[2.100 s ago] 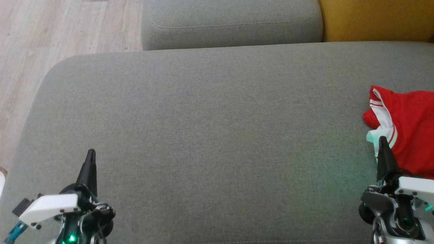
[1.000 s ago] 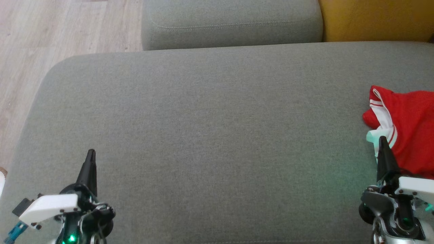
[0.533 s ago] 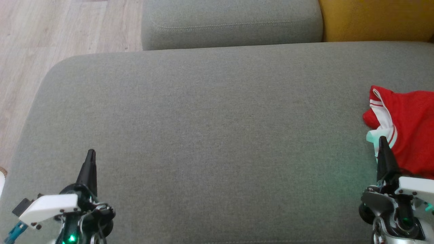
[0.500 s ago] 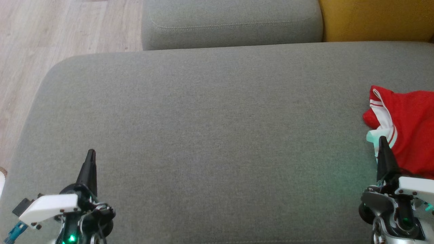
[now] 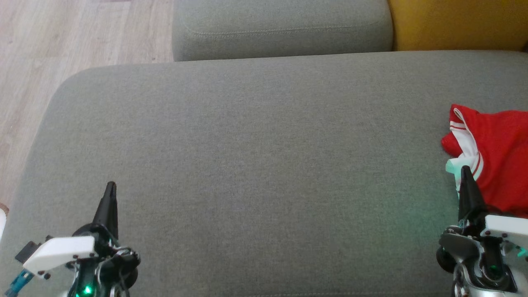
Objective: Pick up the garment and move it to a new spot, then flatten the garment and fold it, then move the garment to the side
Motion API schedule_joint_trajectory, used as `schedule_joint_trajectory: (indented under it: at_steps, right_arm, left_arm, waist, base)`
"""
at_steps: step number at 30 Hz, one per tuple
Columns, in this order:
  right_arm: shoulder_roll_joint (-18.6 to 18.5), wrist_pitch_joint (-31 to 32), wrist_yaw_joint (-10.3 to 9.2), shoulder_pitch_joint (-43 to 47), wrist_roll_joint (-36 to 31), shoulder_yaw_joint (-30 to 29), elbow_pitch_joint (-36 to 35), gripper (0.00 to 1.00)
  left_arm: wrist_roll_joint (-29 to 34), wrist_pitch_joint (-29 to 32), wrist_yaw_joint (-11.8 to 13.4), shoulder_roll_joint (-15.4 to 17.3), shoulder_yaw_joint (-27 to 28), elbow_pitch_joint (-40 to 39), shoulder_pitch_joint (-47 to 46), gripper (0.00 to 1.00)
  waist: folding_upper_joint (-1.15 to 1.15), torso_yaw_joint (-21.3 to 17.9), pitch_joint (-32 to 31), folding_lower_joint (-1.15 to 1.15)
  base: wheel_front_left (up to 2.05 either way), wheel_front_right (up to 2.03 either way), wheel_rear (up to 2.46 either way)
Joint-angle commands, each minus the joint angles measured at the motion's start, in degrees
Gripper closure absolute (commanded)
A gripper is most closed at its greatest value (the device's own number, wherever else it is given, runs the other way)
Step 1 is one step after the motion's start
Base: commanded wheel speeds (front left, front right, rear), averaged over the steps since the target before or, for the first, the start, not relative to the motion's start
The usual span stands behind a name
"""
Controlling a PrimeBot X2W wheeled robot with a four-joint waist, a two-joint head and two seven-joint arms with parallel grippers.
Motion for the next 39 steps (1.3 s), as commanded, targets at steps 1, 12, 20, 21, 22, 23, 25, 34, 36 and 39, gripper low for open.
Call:
schedule_joint_trajectory:
  at_steps: [1, 12, 20, 21, 22, 23, 25, 34, 36, 39]
  right_arm:
    - [-0.4, 0.3, 0.23, -1.2, 0.4, 1.2, -2.2, 1.00]
    - [-0.4, 0.3, 0.23, -1.2, 0.4, 1.2, -2.2, 1.00]
    - [-0.4, 0.3, 0.23, -1.2, 0.4, 1.2, -2.2, 1.00]
    - [-0.4, 0.3, 0.23, -1.2, 0.4, 1.2, -2.2, 1.00]
    - [-0.4, 0.3, 0.23, -1.2, 0.4, 1.2, -2.2, 1.00]
    - [-0.4, 0.3, 0.23, -1.2, 0.4, 1.2, -2.2, 1.00]
    - [-0.4, 0.3, 0.23, -1.2, 0.4, 1.2, -2.2, 1.00]
    - [-0.4, 0.3, 0.23, -1.2, 0.4, 1.2, -2.2, 1.00]
    - [-0.4, 0.3, 0.23, -1.2, 0.4, 1.2, -2.2, 1.00]
    - [-0.4, 0.3, 0.23, -1.2, 0.4, 1.2, -2.2, 1.00]
  left_arm:
    - [-0.3, 0.4, -0.4, 0.8, 2.0, -2.2, -3.3, 1.00]
    - [-0.3, 0.4, -0.4, 0.8, 2.0, -2.2, -3.3, 1.00]
    - [-0.3, 0.4, -0.4, 0.8, 2.0, -2.2, -3.3, 1.00]
    - [-0.3, 0.4, -0.4, 0.8, 2.0, -2.2, -3.3, 1.00]
    - [-0.3, 0.4, -0.4, 0.8, 2.0, -2.2, -3.3, 1.00]
    - [-0.3, 0.4, -0.4, 0.8, 2.0, -2.2, -3.3, 1.00]
    - [-0.3, 0.4, -0.4, 0.8, 2.0, -2.2, -3.3, 1.00]
    - [-0.3, 0.4, -0.4, 0.8, 2.0, -2.2, -3.3, 1.00]
    - [-0.3, 0.4, -0.4, 0.8, 2.0, -2.2, -3.3, 1.00]
    - [-0.3, 0.4, -0.4, 0.8, 2.0, -2.2, -3.3, 1.00]
  waist:
    - [0.00, 0.0, 0.0, 0.00]
    - [0.00, 0.0, 0.0, 0.00]
    - [0.00, 0.0, 0.0, 0.00]
    - [0.00, 0.0, 0.0, 0.00]
    - [0.00, 0.0, 0.0, 0.00]
    - [0.00, 0.0, 0.0, 0.00]
    - [0.00, 0.0, 0.0, 0.00]
    - [0.00, 0.0, 0.0, 0.00]
    - [0.00, 0.0, 0.0, 0.00]
    - [0.00, 0.0, 0.0, 0.00]
  base:
    - [0.00, 0.00, 0.00]
    - [0.00, 0.00, 0.00]
    - [0.00, 0.00, 0.00]
    - [0.00, 0.00, 0.00]
    - [0.00, 0.00, 0.00]
    - [0.00, 0.00, 0.00]
    - [0.00, 0.00, 0.00]
    - [0.00, 0.00, 0.00]
    - [0.00, 0.00, 0.00]
    - [0.00, 0.00, 0.00]
